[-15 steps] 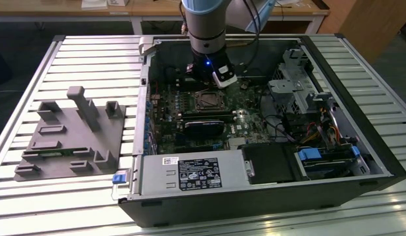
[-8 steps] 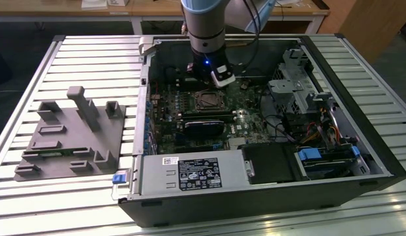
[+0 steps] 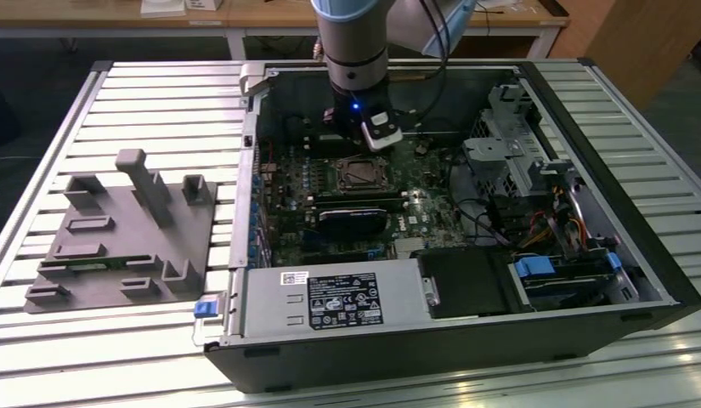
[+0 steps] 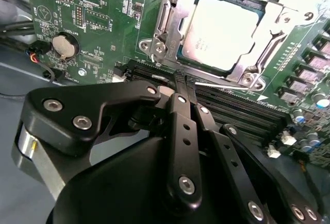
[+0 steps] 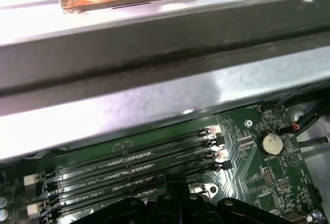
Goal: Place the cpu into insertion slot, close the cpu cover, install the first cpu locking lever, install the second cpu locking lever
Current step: 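Install the first cpu locking lever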
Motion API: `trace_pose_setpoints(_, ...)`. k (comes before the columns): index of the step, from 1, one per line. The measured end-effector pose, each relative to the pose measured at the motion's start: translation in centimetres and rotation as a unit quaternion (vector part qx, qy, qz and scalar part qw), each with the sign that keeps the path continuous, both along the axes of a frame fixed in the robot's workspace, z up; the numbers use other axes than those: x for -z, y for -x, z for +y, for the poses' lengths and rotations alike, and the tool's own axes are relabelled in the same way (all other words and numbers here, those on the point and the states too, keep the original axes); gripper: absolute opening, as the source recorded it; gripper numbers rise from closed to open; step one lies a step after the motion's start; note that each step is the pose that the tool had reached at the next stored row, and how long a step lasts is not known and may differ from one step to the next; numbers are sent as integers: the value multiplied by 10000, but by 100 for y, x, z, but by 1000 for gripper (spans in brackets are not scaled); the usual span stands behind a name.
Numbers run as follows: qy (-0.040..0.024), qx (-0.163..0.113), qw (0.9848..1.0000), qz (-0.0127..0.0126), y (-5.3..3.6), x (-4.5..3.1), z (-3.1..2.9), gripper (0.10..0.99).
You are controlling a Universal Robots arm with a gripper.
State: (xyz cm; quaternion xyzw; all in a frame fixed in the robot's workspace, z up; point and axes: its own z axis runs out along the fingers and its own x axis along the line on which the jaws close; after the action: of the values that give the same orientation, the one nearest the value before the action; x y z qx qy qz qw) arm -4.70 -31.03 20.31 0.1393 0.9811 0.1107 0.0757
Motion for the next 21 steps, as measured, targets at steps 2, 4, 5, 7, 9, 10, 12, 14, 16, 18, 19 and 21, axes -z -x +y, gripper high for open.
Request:
trace_pose_setpoints(2,0,64,10000,0,2,2,12,106)
trace_pose_setpoints(4,0,115,9999,0,7,3,26,106)
trace_pose_setpoints(5,0,139,9999,0,11,4,32,106)
trace_pose_setpoints(7,0,192,9998,0,19,8,45,106)
trace_pose_setpoints(9,-1,255,9997,0,23,12,50,106)
trace_pose_setpoints(10,0,292,9996,0,24,15,51,106)
trace_pose_setpoints(12,4,376,9993,0,24,23,51,106)
trace_pose_setpoints(14,11,458,9989,-1,24,33,51,106)
trace_pose_setpoints(16,16,544,9985,-1,25,41,51,106)
trace_pose_setpoints(18,20,624,9980,-1,25,49,51,106)
trace_pose_setpoints(19,22,664,9978,-1,25,53,51,106)
trace_pose_setpoints(21,25,746,9972,-1,25,62,51,106)
